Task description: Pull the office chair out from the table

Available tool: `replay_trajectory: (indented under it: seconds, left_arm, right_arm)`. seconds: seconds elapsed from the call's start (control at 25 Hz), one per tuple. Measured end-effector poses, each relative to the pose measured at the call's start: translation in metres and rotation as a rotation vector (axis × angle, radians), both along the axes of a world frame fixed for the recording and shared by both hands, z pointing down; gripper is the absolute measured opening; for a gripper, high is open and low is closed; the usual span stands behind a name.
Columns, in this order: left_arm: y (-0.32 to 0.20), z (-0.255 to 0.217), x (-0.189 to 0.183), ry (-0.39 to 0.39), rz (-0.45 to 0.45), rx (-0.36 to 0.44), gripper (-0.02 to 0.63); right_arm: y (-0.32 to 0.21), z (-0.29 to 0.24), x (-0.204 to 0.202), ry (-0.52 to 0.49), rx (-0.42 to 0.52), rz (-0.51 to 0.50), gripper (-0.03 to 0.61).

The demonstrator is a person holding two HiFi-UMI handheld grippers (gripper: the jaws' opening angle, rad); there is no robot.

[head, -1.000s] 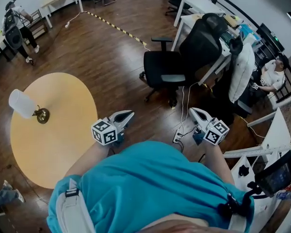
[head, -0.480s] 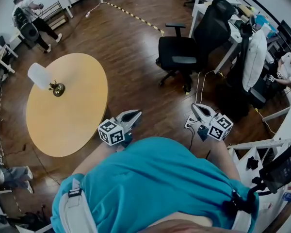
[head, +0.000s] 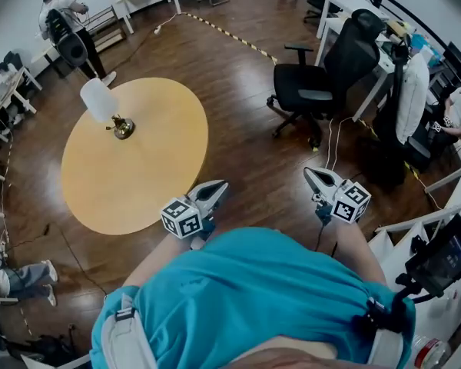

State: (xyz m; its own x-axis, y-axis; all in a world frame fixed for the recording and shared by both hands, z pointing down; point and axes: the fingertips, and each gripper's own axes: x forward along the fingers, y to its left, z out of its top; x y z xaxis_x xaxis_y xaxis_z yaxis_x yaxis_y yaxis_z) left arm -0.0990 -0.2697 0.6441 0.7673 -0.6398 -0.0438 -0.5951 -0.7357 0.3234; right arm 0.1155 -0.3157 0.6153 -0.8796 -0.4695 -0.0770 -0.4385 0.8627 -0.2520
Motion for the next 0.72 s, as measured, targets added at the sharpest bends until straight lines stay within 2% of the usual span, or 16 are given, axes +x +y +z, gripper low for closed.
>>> replay_trajectory:
  seconds: [0.24,0.36,0.52,0.72]
  left_arm:
    - [0.086,0.012,-0.119,-0.025,-0.033,-0.021,0.032]
    - [0.122,0.008,-0.16,-0.007,-0.053,-0.019,0.031]
    - [0.159,-0.003,-0.17,0.028,-0.077,0.0,0.031]
    - [0.221,-0.027,-0.139,0.026,-0.081,0.016,0.031]
  right_arm:
    - [0.088,0.006,-0.113,0.016,-0.018,-0.031,-0.002]
    - [0.13,-0.006,-0.146,0.061,0.008,-0.046,-0.002]
    - [0.166,-0.024,-0.145,0.068,0.025,-0.034,-0.002]
    - [0.221,-0.047,-0.129,0.053,0.054,-0.067,-0.002]
